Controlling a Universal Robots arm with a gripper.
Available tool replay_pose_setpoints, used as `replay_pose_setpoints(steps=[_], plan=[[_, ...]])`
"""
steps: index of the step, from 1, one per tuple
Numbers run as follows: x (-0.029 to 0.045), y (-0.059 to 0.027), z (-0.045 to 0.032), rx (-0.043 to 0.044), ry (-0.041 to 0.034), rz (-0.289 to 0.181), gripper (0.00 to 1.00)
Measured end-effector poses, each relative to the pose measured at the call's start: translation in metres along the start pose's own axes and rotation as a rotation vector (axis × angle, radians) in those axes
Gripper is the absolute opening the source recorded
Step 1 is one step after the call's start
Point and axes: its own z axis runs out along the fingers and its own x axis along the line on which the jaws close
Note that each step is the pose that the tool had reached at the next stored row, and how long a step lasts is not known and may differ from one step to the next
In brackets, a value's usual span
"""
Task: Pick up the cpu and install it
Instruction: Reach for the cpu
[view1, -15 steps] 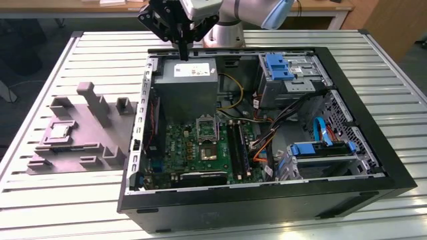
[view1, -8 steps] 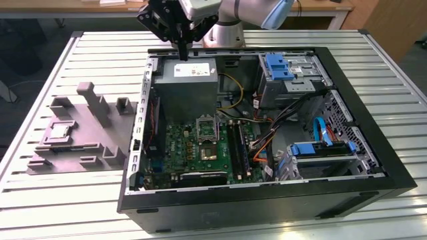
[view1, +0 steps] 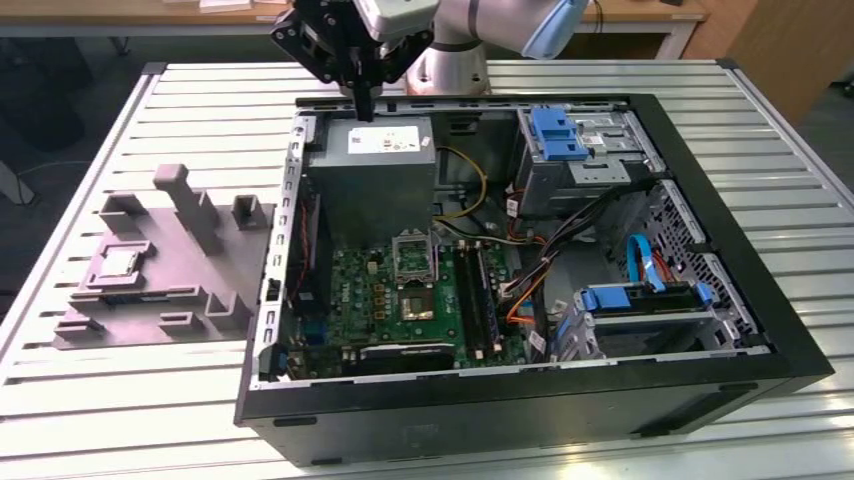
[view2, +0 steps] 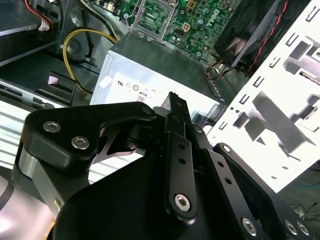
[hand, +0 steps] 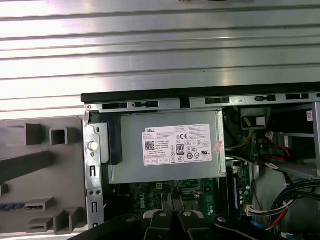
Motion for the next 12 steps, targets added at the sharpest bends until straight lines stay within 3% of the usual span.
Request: replay_pose_setpoints(steps=[12], plan=[[0.0026,-0.0002,-0.0001,0.0,0.0,0.0,0.11]])
